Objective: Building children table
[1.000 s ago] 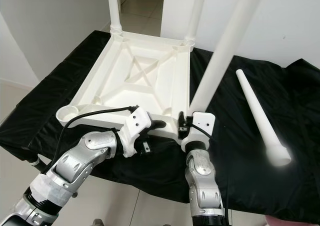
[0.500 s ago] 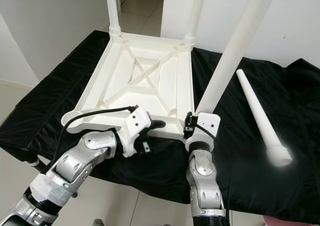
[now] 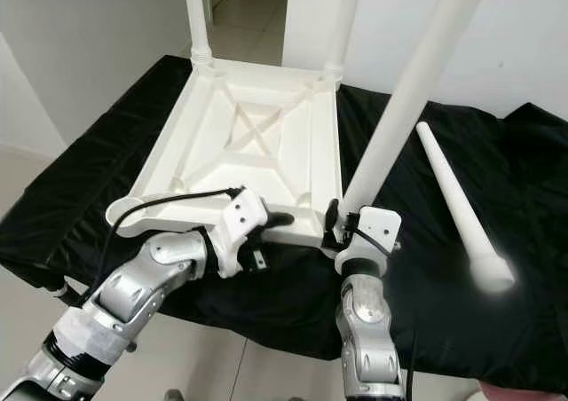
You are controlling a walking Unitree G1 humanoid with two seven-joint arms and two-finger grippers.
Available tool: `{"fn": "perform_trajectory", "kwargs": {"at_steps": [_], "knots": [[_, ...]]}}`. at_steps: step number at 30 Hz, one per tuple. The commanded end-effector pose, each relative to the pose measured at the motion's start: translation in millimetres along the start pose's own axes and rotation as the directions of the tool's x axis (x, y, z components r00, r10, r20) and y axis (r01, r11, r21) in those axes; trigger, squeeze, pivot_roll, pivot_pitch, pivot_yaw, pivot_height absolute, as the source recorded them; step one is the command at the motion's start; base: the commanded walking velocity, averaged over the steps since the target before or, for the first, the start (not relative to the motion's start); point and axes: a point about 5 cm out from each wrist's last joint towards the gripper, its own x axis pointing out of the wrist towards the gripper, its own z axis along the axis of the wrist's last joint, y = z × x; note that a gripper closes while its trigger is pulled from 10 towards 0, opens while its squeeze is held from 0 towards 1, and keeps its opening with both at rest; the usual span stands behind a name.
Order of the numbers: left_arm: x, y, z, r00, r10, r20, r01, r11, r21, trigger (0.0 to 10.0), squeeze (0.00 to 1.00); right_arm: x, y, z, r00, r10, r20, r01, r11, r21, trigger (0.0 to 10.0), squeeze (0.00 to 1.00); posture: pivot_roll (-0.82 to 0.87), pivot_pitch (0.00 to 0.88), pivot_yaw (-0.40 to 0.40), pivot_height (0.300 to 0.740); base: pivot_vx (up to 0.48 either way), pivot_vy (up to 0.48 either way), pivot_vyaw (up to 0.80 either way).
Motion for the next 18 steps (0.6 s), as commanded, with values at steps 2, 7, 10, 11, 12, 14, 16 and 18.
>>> {"fn": "perform_trajectory", "kwargs": {"at_steps": [2, 7, 10, 11, 12, 14, 16, 18], "knots": [[-6.3, 13.5, 0.2, 0.999, 0.040, -0.013, -0.040, 0.999, 0.028, 10.0, 0.00, -10.6, -1.6, 3.0, 0.999, 0.045, 0.027, -0.045, 0.999, 0.013, 10.0, 0.00, -0.03, 0.061, -0.046, 0.740, 0.000, 0.000, 0.00], [-9.7, 21.0, 0.8, 0.997, 0.069, -0.016, -0.069, 0.997, 0.035, 10.0, 0.00, -17.3, -3.6, -0.2, 0.998, 0.069, 0.011, -0.069, 0.998, 0.016, 10.0, 0.00, -0.03, 0.066, -0.043, 0.740, 0.000, 0.000, 0.00], [-16.5, 38.9, -1.4, 0.987, 0.154, -0.044, -0.151, 0.986, 0.065, 10.0, 0.00, -32.5, -10.2, -9.4, 0.993, 0.114, -0.034, -0.114, 0.993, 0.005, 10.0, 0.00, -0.04, 0.082, -0.032, 0.740, 0.000, 0.000, 0.00], [-16.5, 38.9, -1.4, 0.987, 0.154, -0.044, -0.151, 0.986, 0.065, 10.0, 0.00, -32.5, -10.2, -9.4, 0.993, 0.114, -0.034, -0.114, 0.993, 0.005, 10.0, 0.00, -0.04, 0.082, -0.032, 0.740, 0.000, 0.000, 0.00], [-16.5, 38.9, -1.4, 0.987, 0.154, -0.044, -0.151, 0.986, 0.065, 10.0, 0.00, -32.5, -10.2, -9.4, 0.993, 0.114, -0.034, -0.114, 0.993, 0.005, 10.0, 0.00, -0.04, 0.082, -0.032, 0.740, 0.000, 0.000, 0.00], [-20.6, 51.6, -6.4, 0.972, 0.217, -0.089, -0.210, 0.974, 0.090, 10.0, 0.00, -37.5, -13.3, -10.9, 0.991, 0.123, -0.043, -0.123, 0.992, 0.001, 10.0, 0.00, -0.05, 0.093, -0.024, 0.740, 0.000, 0.000, 0.00], [-22.6, 56.2, -8.8, 0.965, 0.238, -0.110, -0.227, 0.968, 0.102, 10.0, 0.00, -38.9, -14.7, -10.9, 0.992, 0.123, -0.043, -0.123, 0.992, 0.001, 10.0, 0.00, -0.05, 0.095, -0.023, 0.740, 0.000, 0.000, 0.00], [-24.9, 60.5, -12.7, 0.957, 0.252, -0.142, -0.237, 0.965, 0.116, 10.0, 0.00, -39.3, -16.4, -9.9, 0.992, 0.118, -0.039, -0.118, 0.993, 0.000, 10.0, 0.00, -0.06, 0.099, -0.020, 0.740, 0.000, 0.000, 0.00]]}}
